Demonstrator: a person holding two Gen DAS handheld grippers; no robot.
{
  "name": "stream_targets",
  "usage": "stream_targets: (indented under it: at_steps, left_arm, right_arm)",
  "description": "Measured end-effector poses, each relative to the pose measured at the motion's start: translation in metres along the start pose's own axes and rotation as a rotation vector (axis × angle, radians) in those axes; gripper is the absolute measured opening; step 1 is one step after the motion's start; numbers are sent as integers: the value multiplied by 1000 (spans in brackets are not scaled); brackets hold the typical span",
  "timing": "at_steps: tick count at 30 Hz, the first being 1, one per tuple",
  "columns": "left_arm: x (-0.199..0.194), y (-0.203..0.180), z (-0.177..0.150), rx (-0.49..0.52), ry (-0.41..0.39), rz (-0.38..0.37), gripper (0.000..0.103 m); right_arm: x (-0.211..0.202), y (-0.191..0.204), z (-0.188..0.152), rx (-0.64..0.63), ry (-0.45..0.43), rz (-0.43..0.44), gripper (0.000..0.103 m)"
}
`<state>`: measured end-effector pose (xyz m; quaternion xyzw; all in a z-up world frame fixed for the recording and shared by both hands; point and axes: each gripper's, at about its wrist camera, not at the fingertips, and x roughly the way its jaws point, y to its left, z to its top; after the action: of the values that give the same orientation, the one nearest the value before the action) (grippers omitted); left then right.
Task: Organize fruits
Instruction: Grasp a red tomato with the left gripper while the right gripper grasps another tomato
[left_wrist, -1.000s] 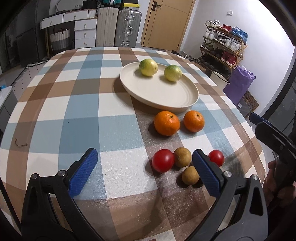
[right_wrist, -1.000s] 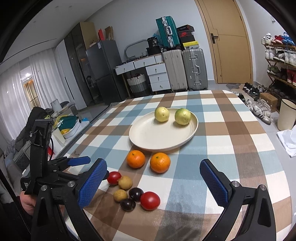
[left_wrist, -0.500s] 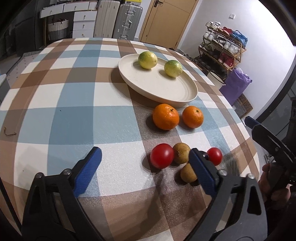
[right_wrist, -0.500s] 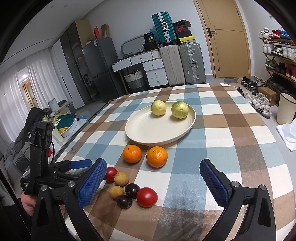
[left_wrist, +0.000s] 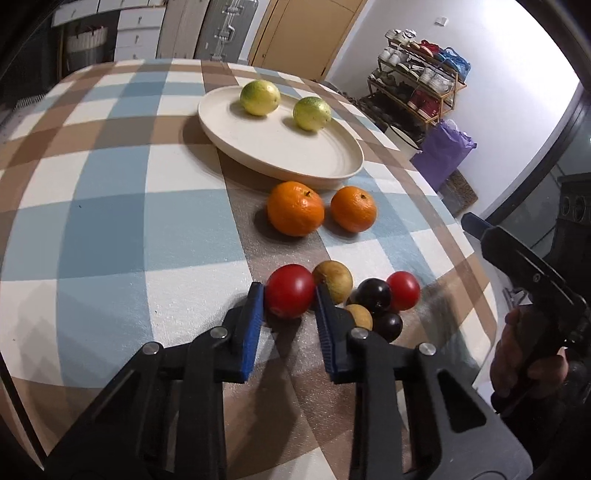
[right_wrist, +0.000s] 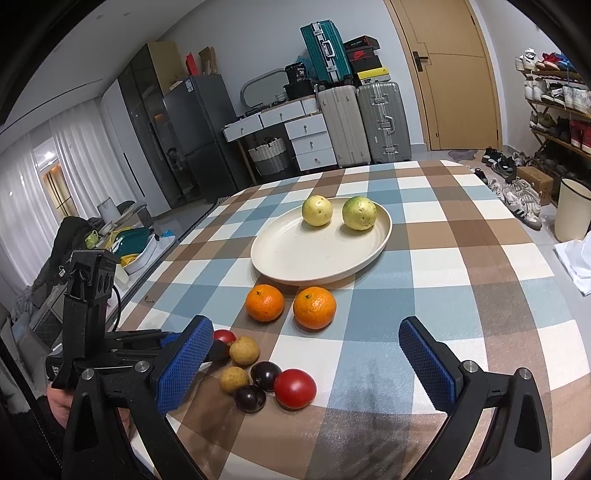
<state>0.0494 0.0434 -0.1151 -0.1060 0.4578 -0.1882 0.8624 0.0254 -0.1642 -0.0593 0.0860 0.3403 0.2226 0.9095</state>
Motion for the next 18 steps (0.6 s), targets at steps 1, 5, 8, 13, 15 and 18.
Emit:
stream_targets:
  at_steps: [1, 5, 8, 13, 15, 18]
  left_arm:
    - [0, 0, 0, -2, 1, -5, 24]
    - [-3, 6, 0, -23, -8, -12, 24]
    - [-9, 8, -1, -29, -21, -12, 24]
    - [-21, 12, 0, -36, -43, -17, 24]
    - [-24, 13, 0, -39, -43, -21, 24]
    - [-29, 14, -1, -41, -46, -28, 24]
  right_arm:
    - [1, 0, 0, -1, 3, 0, 102]
    - [0, 0, -2, 0, 14, 12, 102]
    - [0, 0, -5, 3, 24, 22, 102]
    - [2, -2, -10, 5, 41, 20, 102]
    - [3, -1, -13, -1, 53, 16, 102]
    - [6, -1, -16, -5, 68, 9, 102]
